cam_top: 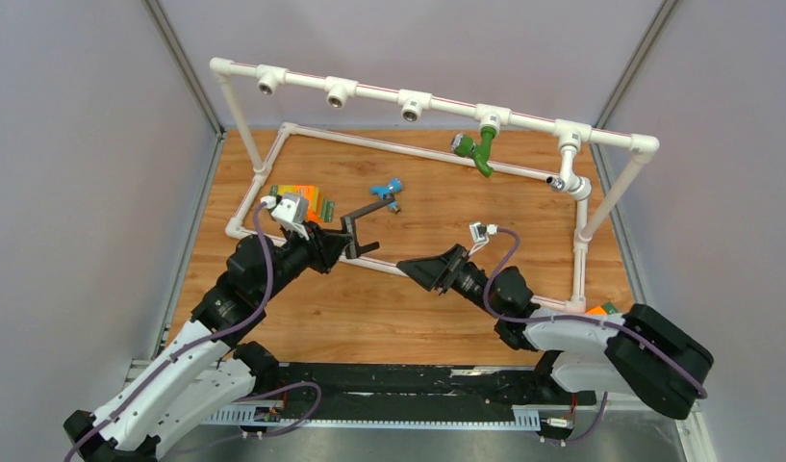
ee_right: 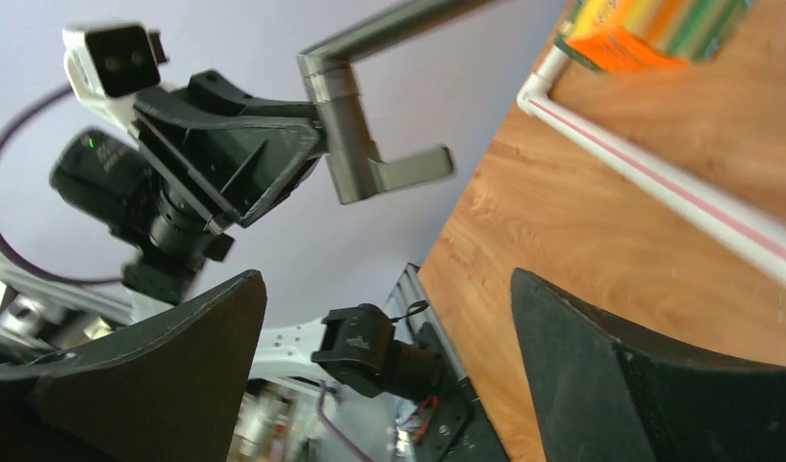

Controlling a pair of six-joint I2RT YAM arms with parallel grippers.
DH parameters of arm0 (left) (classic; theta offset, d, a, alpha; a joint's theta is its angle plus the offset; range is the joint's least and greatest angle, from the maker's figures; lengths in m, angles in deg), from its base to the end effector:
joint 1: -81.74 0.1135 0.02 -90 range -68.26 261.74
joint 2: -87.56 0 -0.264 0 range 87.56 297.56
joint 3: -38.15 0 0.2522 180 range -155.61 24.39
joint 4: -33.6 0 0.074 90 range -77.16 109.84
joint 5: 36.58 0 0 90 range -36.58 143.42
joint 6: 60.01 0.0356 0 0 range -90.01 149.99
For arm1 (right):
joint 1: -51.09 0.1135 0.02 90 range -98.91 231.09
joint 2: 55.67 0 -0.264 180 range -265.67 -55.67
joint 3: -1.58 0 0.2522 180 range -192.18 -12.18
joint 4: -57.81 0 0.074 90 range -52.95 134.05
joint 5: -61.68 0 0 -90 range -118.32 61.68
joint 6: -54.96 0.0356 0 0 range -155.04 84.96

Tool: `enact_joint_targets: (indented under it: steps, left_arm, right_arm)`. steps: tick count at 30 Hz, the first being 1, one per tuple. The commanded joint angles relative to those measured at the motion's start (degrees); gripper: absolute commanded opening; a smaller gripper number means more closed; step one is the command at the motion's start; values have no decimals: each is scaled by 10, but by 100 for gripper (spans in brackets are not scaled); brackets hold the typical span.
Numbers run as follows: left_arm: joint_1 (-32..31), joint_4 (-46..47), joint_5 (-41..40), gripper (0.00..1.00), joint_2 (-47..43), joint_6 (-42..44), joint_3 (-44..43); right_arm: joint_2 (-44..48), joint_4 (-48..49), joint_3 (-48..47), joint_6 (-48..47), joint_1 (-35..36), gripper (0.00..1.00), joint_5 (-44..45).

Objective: Install the water faucets

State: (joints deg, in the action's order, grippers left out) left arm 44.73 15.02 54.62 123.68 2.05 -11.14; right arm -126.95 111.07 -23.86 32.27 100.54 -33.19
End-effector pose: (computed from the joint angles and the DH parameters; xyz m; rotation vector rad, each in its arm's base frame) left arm 0.1284 -0.0978 0.3163 0.1542 1.7341 -0.8657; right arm 0.1404 0.1688 0.1967 0.1817 1.6839 1.6781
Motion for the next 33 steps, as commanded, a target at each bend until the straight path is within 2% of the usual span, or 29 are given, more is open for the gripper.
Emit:
enact_joint_targets:
  steps: [1, 4, 6, 7, 10, 16, 24, 29, 33]
  left_arm:
    - [2, -160, 13, 0, 10, 198, -115]
    - [2, -261, 33, 0, 45, 294, -184]
    - [2, -306, 57, 0, 62, 344, -213]
    - [2, -324, 70, 0, 65, 357, -220]
    - [2, -349, 110, 0, 80, 415, -251]
    - [2, -378, 210, 0, 86, 508, -286]
    - [2, -366, 299, 0, 105, 576, -299]
    - [2, -367, 291, 0, 141, 605, -306]
    - [2, -351, 262, 0, 149, 608, -292]
  right_arm:
    - [87, -247, -120, -309, 3, 100, -89]
    - [120, -447, -214, -492, 5, 100, -97]
    - [136, -518, -250, -607, 6, 100, -85]
    - [143, -543, -263, -632, 6, 100, -77]
    - [163, -567, -280, -705, 6, 100, -91]
    - [149, -591, -328, -840, 6, 100, -189]
    - [24, -664, -437, -938, 6, 100, -327]
    - [-32, -713, -487, -964, 5, 99, -355]
    - [-54, -740, -508, -979, 5, 93, -379]
